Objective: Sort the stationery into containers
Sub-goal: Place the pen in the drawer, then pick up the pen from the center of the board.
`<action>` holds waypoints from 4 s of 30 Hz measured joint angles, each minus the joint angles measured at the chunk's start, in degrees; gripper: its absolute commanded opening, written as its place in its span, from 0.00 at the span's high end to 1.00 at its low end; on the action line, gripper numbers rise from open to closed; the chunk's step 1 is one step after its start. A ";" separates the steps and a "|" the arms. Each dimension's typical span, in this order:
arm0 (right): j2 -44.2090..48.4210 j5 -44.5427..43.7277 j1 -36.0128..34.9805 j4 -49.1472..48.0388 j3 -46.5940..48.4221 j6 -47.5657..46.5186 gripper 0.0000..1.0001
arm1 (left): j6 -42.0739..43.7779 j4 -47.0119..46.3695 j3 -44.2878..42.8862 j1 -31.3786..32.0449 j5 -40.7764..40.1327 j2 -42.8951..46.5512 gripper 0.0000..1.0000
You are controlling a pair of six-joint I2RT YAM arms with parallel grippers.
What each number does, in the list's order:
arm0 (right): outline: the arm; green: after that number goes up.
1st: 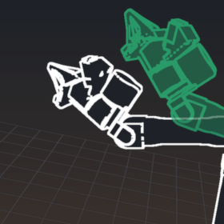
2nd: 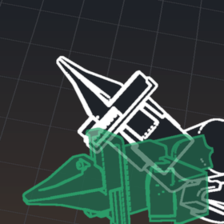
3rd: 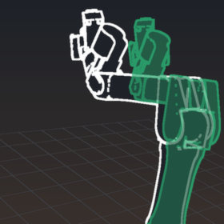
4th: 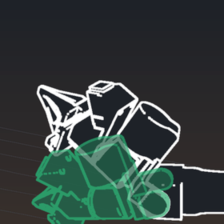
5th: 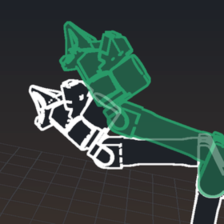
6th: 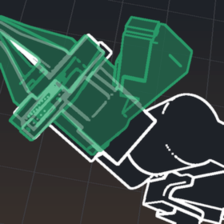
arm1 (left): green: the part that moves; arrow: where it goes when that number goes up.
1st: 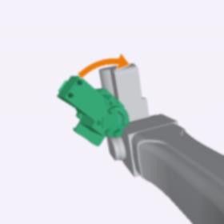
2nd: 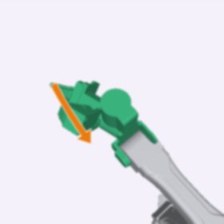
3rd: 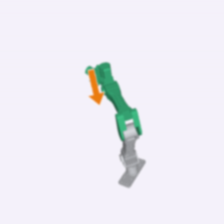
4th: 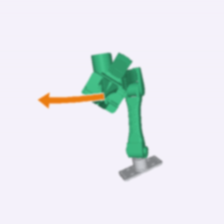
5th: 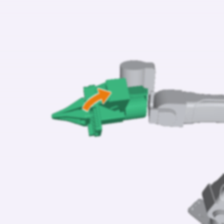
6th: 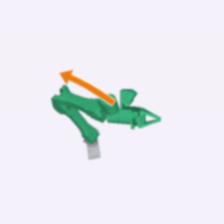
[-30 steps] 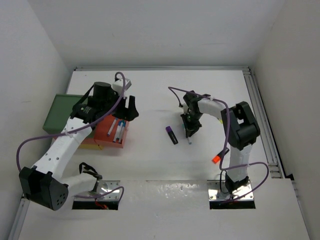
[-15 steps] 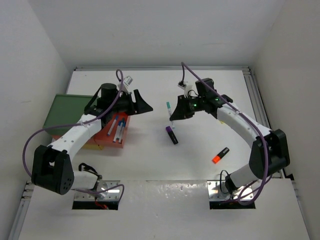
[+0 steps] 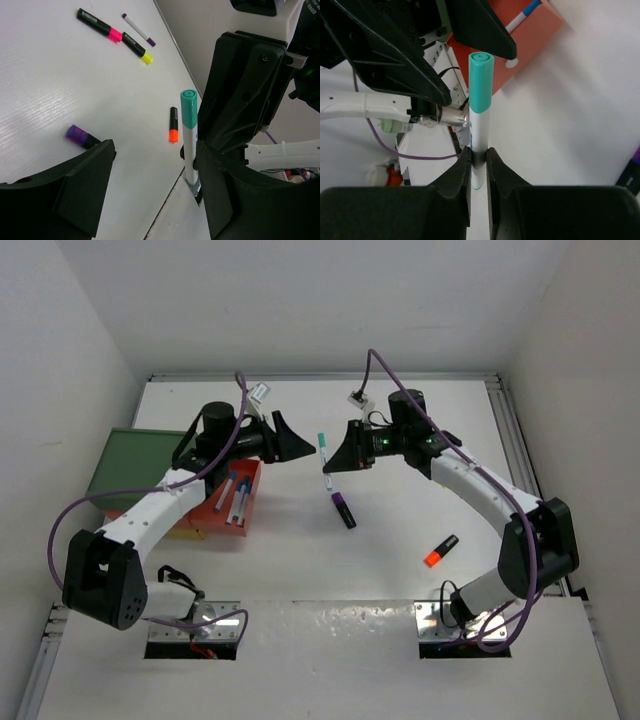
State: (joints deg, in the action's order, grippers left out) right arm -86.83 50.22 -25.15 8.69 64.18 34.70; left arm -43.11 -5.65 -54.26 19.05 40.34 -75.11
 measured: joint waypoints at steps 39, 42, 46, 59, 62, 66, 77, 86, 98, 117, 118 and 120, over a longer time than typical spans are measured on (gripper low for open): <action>-2.47 5.18 1.27 -9.07 -0.70 9.75 0.59 | 3.39 4.17 -3.69 -4.68 5.49 -1.66 1.00; -1.68 5.42 7.04 -3.21 -0.70 5.97 0.59 | 15.32 19.28 -12.74 -8.52 1.75 -3.30 1.00; -0.85 4.55 15.15 5.84 -0.59 -0.37 0.59 | 30.62 34.99 -21.24 -10.67 -7.87 -4.42 1.00; -0.76 -7.48 29.22 21.66 -0.59 -16.02 0.62 | 44.13 56.89 -20.35 -12.41 -28.41 -4.66 1.00; -0.81 -9.66 31.15 22.86 -0.59 -18.12 0.62 | 43.10 57.09 -20.33 -12.46 -30.45 -5.77 1.00; -1.33 -12.17 32.28 24.09 -0.59 -20.76 0.62 | 41.86 57.00 -20.02 -12.46 -31.87 -7.69 0.94; -7.10 -25.94 35.06 26.80 4.85 -35.01 0.80 | 41.81 57.75 -20.76 -12.46 -32.83 -9.05 0.50; -21.07 -33.35 40.96 31.98 20.44 -50.49 0.82 | 45.57 58.88 -26.23 -11.72 -30.62 -9.03 0.48; -37.00 -36.94 41.03 40.54 35.34 -60.89 0.69 | 47.67 59.54 -28.59 -10.01 -27.89 -9.09 0.33; -44.17 -37.64 38.05 42.45 36.81 -66.60 0.73 | 48.46 59.60 -28.83 -9.99 -26.49 -10.19 0.33; -44.52 -37.88 38.03 42.69 37.40 -67.08 0.75 | 48.46 59.63 -28.83 -9.99 -26.40 -10.25 0.33; -45.00 -38.60 37.77 42.47 37.97 -68.08 0.79 | 48.46 59.60 -28.83 -9.99 -26.32 -10.29 0.33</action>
State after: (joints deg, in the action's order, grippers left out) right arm -131.83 11.62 12.62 51.16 102.15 -33.39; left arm 5.34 53.95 -83.09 9.06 14.02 -85.41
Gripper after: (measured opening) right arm 0.250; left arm 0.667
